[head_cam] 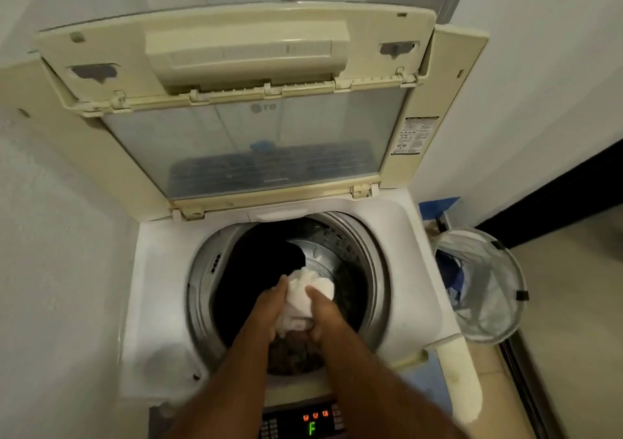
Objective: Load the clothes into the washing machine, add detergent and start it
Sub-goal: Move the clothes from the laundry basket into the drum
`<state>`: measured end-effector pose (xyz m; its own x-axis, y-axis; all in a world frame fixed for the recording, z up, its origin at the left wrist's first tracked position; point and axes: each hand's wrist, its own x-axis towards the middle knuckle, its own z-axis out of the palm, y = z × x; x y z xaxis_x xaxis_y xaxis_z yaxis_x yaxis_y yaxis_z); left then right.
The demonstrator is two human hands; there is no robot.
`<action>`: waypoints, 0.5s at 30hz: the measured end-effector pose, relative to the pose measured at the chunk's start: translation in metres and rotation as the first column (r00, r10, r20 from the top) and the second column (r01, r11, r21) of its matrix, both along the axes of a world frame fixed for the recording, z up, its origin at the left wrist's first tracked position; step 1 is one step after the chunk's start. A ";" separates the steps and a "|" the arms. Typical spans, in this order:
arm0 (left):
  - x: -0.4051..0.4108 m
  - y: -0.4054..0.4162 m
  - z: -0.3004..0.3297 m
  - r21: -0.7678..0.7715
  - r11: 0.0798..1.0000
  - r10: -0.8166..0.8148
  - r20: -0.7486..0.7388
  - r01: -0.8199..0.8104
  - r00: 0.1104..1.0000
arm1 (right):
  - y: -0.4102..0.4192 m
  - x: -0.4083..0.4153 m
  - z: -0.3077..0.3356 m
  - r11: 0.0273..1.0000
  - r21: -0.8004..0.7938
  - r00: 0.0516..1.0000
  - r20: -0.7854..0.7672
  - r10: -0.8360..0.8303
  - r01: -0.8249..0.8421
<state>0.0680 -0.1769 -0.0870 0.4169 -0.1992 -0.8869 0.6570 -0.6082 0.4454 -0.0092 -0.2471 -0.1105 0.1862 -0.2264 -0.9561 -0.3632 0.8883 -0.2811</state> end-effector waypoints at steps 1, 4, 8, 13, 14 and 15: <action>-0.003 -0.008 0.001 -0.028 1.000 -0.003 -0.001 0.003 1.000 | -0.009 0.000 0.001 1.000 -0.008 1.000 0.000 -0.009 0.009; -0.003 -0.027 0.005 -0.089 0.996 -0.003 -0.003 0.003 1.000 | -0.034 0.001 0.010 0.999 0.017 0.999 0.039 -0.031 0.030; 0.004 -0.039 0.018 -0.110 0.993 0.033 -0.018 -0.035 0.999 | -0.062 -0.002 0.027 0.995 -0.026 0.995 0.019 0.099 -0.098; 0.003 -0.046 0.040 -0.080 0.995 0.059 0.081 -0.052 0.995 | -0.081 -0.009 0.052 0.952 -0.193 0.970 0.007 0.244 -0.238; -0.002 -0.049 0.047 -0.097 0.994 0.060 0.108 -0.050 0.992 | -0.083 -0.013 0.059 0.941 -0.240 0.968 0.015 0.249 -0.238; -0.008 -0.053 0.053 -0.129 0.990 0.069 0.137 -0.051 0.988 | -0.086 -0.018 0.070 0.927 -0.291 0.966 0.031 0.257 -0.237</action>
